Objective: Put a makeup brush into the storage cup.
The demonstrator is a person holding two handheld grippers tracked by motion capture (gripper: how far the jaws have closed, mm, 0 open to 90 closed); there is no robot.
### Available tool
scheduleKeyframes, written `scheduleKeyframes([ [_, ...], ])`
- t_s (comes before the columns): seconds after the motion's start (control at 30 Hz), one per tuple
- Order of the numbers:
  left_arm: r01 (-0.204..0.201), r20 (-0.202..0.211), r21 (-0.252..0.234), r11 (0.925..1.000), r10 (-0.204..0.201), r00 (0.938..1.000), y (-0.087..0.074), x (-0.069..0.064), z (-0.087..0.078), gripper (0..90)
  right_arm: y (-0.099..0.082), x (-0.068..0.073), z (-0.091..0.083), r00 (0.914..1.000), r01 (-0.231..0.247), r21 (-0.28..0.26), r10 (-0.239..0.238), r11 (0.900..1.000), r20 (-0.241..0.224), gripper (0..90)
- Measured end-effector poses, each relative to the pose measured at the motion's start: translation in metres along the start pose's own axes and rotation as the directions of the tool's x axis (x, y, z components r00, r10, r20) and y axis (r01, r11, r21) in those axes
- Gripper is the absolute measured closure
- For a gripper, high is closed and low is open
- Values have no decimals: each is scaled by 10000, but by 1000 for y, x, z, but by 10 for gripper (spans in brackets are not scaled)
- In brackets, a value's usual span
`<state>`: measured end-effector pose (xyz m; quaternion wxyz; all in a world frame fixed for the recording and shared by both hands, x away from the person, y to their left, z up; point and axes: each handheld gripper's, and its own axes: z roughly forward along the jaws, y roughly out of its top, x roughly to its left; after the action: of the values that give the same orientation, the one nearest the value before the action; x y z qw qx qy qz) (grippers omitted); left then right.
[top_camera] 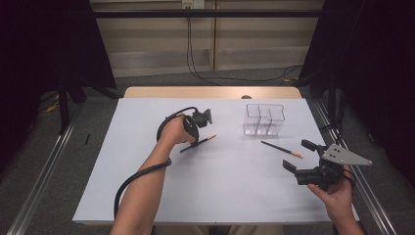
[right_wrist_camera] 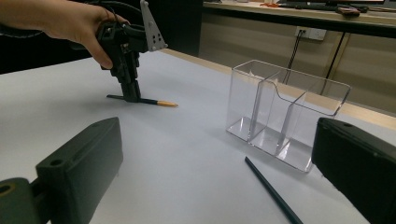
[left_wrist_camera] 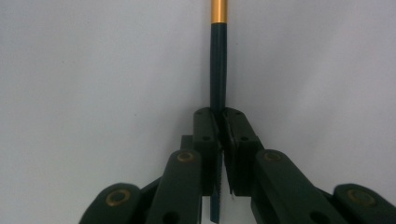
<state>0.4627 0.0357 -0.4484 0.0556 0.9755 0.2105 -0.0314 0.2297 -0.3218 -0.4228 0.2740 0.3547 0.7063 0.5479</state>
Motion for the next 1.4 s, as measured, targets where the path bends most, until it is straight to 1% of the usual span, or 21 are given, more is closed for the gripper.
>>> scheduleKeyframes([
  [0.07,19,84,-9,10000,-19,10000,-1,1,-1,847,0,0,0,10000,-21,-3,21,10000,30,16],
  [0.13,-1,50,-133,9999,2,10000,-2,0,0,848,0,-1,0,10000,-45,-1,45,10000,24,16],
  [0.3,-105,-83,-66,9999,105,9999,-2,-1,-1,848,-1,-1,0,10000,0,17,0,10000,15,16],
  [0.33,-51,-85,-78,10000,50,10000,-2,-2,-1,848,0,-1,0,10000,-11,14,11,10000,2,16],
  [0.37,-152,-113,-34,9999,151,9998,-2,-2,-2,848,0,-1,0,10000,-14,19,14,10000,24,16],
  [0.5,-124,-62,-172,9998,123,9999,-3,-1,-2,848,-1,-1,1,10000,-14,54,14,10000,28,16],
  [0.57,0,-42,-338,9994,-1,10000,-5,-1,-2,848,-1,-1,1,10000,-25,64,25,10000,18,16],
  [0.6,-85,17,-239,9997,85,10000,-5,0,-3,848,-1,-1,1,10000,-20,65,20,10000,20,16],
  [0.7,71,-4,-463,9989,-71,10000,-7,0,-2,848,-1,-1,1,10000,-65,61,65,10000,3,16],
  [0.77,27,-80,-559,9984,-32,10000,-8,1,-3,848,-1,-1,1,10000,-30,71,30,10000,19,16],
  [0.8,213,-99,-746,9970,-221,9997,-9,1,-3,848,-1,-1,1,10000,-25,71,25,10000,7,16],
  [0.83,198,-66,-725,9972,-204,9998,-10,2,-4,848,-1,-1,1,10000,-21,69,21,10000,10,16],
  [0.87,296,-97,-852,9959,-305,9995,-11,2,-3,848,-1,-1,1,10000,-24,70,24,10000,24,16],
  [0.93,318,-41,-821,9961,-323,9995,-12,4,-4,848,-1,-1,1,10000,-50,72,50,10000,2,16],
  [0.97,557,-49,-1037,9931,-565,9984,-13,3,-4,848,-1,-1,1,10000,-67,72,67,10000,-2,16],
  [1.0,571,-44,-1091,9924,-579,9983,-14,4,-5,849,-1,-1,2,10000,-63,74,64,10000,-19,16],
  [1.07,858,116,-1470,9854,-850,9963,-16,4,-7,849,-1,-1,2,10000,-58,102,58,9999,-20,16],
  [1.1,911,183,-1638,9823,-893,9958,-17,4,-8,849,-1,-1,2,10000,-54,102,54,9999,-26,16],
  [1.23,1109,116,-2036,9728,-1108,9938,-18,4,-10,849,-1,0,3,10000,-44,108,44,9999,-20,16],
  [1.27,1077,103,-2107,9716,-1079,9941,-19,5,-10,849,-1,0,3,10000,-30,116,30,9999,-12,16],
  [1.4,1317,238,-2556,9578,-1300,9912,-22,4,-12,850,-1,0,2,10000,-22,125,23,9999,-14,16],
])
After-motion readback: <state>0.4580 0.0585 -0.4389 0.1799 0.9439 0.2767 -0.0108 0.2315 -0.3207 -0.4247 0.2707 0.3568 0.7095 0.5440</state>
